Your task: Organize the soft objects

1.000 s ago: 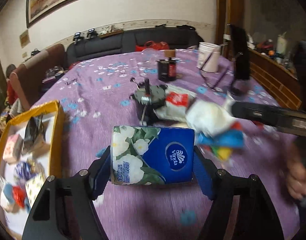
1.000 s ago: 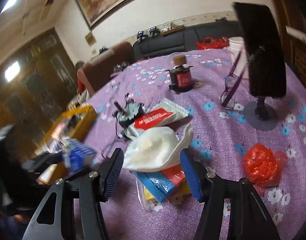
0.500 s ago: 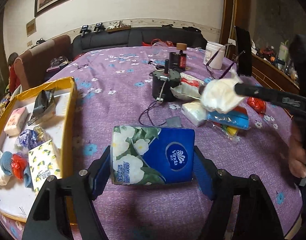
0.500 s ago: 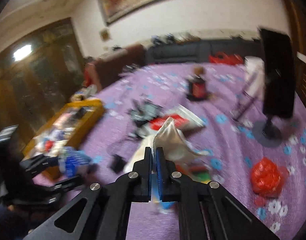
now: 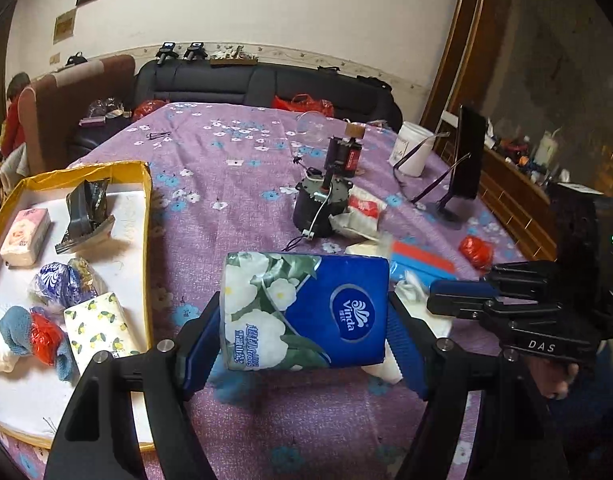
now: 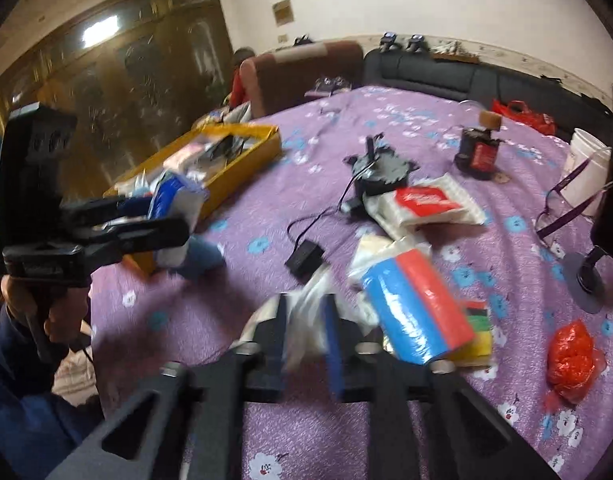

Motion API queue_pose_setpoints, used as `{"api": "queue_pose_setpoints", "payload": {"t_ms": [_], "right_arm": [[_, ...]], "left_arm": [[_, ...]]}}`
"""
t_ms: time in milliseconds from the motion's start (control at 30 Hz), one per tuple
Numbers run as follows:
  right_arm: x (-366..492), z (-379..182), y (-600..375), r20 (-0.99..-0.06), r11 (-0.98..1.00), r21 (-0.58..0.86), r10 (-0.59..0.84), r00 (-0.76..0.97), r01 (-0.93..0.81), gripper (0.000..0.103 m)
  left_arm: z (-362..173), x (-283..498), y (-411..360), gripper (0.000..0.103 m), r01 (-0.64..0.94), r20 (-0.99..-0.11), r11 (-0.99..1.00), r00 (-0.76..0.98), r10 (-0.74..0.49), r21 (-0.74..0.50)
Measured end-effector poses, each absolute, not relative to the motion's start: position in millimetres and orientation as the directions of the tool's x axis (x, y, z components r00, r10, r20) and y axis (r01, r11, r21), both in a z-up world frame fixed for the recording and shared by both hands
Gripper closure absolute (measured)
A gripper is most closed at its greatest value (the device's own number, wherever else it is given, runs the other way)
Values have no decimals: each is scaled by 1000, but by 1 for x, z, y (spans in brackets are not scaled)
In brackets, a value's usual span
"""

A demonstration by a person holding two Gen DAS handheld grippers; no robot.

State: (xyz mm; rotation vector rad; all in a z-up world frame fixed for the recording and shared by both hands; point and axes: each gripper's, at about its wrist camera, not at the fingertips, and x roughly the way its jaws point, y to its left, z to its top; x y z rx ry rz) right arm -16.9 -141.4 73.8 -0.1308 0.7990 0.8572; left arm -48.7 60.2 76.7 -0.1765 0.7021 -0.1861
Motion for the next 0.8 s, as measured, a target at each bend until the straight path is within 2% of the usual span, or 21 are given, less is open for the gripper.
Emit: {"api": "queue_pose_setpoints", "payload": {"t_ms": [67, 233, 333, 400, 600, 733, 767, 800], "right_arm": [[-21, 77, -143, -653, 662, 187, 636, 411, -726, 38], [-28, 78, -131, -649, 638, 143, 638, 415, -757, 37], [-33, 68, -121, -688, 629, 118, 610, 394, -768, 37], [-35, 62, -115, -706, 628, 85, 586, 398, -774, 37], [-32, 41, -104, -770, 632, 60, 522, 367, -772, 37], [-25, 30, -103, -802, 649, 60, 483, 350, -758, 37], [-23, 28, -103, -809, 652, 72, 481, 338, -754, 40], [-22, 27, -104, -811, 654, 79, 481, 333, -752, 61]], "left_arm": [[78, -49, 62, 28, 117, -621, 963, 745, -246, -241], [78, -51, 65, 28, 127, -630, 956, 728, -271, -264], [80, -51, 66, 27, 128, -626, 953, 728, -279, -275], [82, -52, 69, 23, 133, -621, 946, 726, -296, -296], [93, -60, 72, 23, 131, -582, 948, 763, -282, -289], [95, -60, 72, 23, 137, -587, 951, 760, -280, -276], [94, -59, 72, 23, 138, -593, 951, 754, -282, -276], [93, -58, 72, 23, 140, -600, 950, 747, -286, -279]]}}
